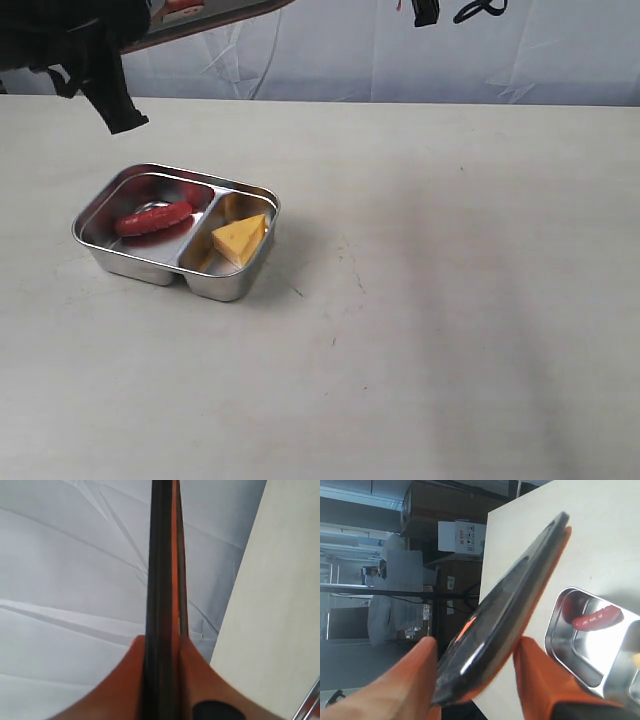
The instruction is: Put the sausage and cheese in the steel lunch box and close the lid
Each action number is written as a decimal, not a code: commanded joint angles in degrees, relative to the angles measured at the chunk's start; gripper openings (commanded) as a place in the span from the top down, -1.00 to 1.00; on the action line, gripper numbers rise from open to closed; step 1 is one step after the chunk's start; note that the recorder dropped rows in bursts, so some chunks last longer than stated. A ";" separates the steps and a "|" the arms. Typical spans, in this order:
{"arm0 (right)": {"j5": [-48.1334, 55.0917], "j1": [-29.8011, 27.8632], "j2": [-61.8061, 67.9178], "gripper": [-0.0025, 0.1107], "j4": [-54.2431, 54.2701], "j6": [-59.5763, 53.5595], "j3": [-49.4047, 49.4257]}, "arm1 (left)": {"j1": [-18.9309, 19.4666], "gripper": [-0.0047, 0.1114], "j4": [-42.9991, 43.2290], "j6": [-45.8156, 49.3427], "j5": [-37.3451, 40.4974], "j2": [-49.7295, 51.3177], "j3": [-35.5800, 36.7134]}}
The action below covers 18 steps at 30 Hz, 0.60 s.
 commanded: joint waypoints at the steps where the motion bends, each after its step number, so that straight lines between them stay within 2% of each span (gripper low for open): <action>1: -0.51 1.89 0.62 0.18 0.62 -0.20 0.08 | -2.12 0.92 0.24 -0.23 0.06 -0.39 0.07; 6: -0.65 2.23 1.09 0.54 0.62 -0.20 0.08 | -2.35 0.92 0.24 -0.23 -0.30 -0.39 0.07; 10: -0.78 2.23 1.09 0.94 0.48 -0.94 0.08 | -2.35 0.92 -0.67 -0.23 -0.30 -0.39 0.07; 14: -1.88 2.23 1.09 0.97 0.15 -2.52 0.08 | -2.35 0.92 -5.78 -0.23 -0.13 -0.39 0.07; 16: -1.91 2.23 1.09 0.97 0.01 -2.90 0.08 | -2.35 0.83 -5.61 -0.23 1.13 -0.39 0.07; 18: -1.91 2.23 1.09 0.97 -0.26 -2.88 0.08 | -2.35 0.66 -4.00 -0.23 2.68 -0.39 0.07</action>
